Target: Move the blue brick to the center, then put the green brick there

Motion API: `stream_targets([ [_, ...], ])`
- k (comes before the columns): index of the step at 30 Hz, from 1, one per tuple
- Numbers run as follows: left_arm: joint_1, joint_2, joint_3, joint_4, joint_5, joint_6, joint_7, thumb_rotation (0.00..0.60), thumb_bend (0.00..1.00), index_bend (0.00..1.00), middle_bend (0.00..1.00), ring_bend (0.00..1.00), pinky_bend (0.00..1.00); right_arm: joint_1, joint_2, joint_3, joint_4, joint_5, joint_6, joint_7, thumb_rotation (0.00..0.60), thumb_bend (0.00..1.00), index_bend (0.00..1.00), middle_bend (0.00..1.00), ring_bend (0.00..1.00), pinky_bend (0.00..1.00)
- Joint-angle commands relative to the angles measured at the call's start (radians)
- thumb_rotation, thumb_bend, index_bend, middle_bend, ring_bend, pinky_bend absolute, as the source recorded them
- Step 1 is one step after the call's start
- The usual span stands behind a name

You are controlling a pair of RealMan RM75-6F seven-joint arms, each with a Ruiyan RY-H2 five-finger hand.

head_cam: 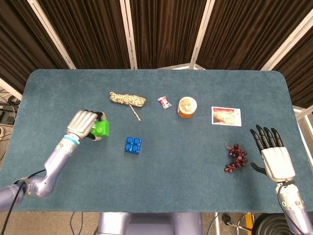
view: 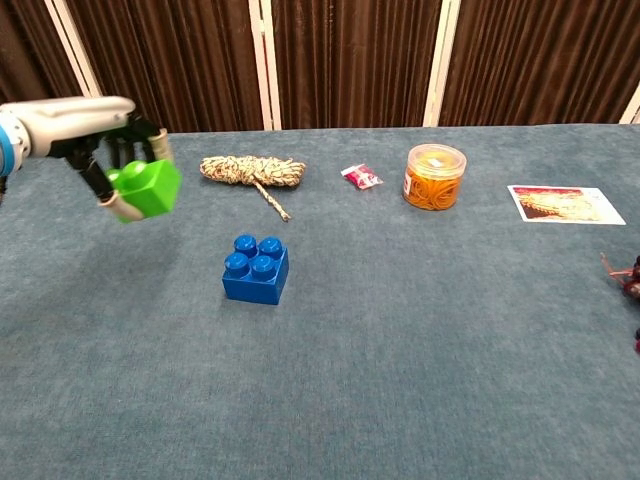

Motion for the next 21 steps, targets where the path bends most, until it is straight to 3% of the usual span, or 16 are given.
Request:
stream_targets([
  [1,-0.058,0.046,-0.005,-0.101,0.033,-0.052,0.008,0.6,0.01,0.43,0.45,0.42,0.38,-0.002,0.001,0.004,-0.006,-0.001,-0.004,-0.004,0.6,0.0,0.0,0.0,0.0,0.0],
  [12,-0.204,-0.05,0.029,-0.075,-0.13,-0.12,0.182,0.6,0.01,0.43,0.45,0.42,0.38,-0.011,0.004,0.015,-0.008,-0.001,-0.021,-0.007,0.6,0.0,0.0,0.0,0.0,0.0],
  [21,-0.258,-0.09,0.076,-0.045,-0.251,-0.113,0.239,0.6,0.01,0.43,0.44,0.42,0.38,-0.015,0.006,0.024,-0.01,-0.001,-0.034,-0.004,0.6,0.0,0.0,0.0,0.0,0.0],
])
